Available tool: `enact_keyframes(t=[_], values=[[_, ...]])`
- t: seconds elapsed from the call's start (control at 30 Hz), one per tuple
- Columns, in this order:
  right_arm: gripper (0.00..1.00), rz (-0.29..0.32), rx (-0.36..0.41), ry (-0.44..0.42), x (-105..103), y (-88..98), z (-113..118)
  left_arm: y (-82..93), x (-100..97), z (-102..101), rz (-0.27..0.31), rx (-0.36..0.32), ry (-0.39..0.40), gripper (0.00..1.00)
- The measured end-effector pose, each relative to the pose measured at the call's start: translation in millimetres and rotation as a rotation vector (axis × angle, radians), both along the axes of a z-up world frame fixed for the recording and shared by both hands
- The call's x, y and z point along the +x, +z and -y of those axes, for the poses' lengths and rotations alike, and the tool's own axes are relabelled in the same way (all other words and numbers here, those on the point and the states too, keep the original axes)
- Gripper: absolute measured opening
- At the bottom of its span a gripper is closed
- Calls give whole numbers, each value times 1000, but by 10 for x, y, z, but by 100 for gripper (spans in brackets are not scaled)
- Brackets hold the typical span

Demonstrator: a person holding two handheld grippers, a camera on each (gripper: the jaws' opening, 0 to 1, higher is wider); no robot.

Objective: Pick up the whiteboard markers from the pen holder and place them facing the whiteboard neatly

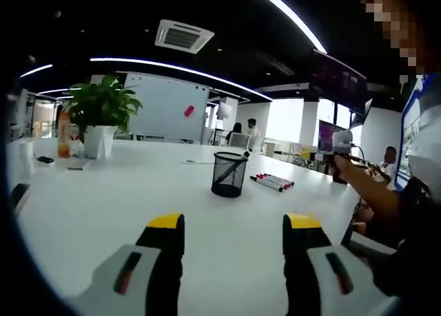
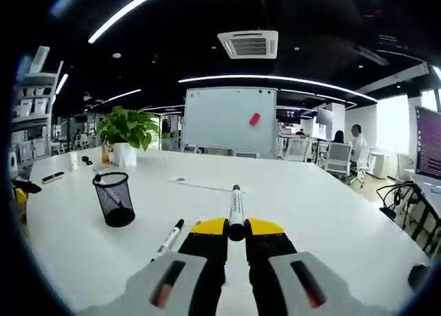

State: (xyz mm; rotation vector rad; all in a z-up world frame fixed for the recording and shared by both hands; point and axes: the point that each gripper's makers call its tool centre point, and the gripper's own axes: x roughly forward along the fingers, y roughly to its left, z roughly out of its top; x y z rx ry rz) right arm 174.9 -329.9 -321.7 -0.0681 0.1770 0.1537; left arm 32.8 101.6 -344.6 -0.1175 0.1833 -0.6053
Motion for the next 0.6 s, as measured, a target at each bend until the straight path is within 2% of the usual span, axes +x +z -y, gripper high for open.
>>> enact_keyframes(t=[0.17, 0.6], values=[[13, -11, 17, -16, -3, -94, 18, 2, 11, 11, -1, -1, -4, 58], [13, -118, -9, -14, 130, -441, 39, 4, 33, 15, -2, 2, -7, 58]])
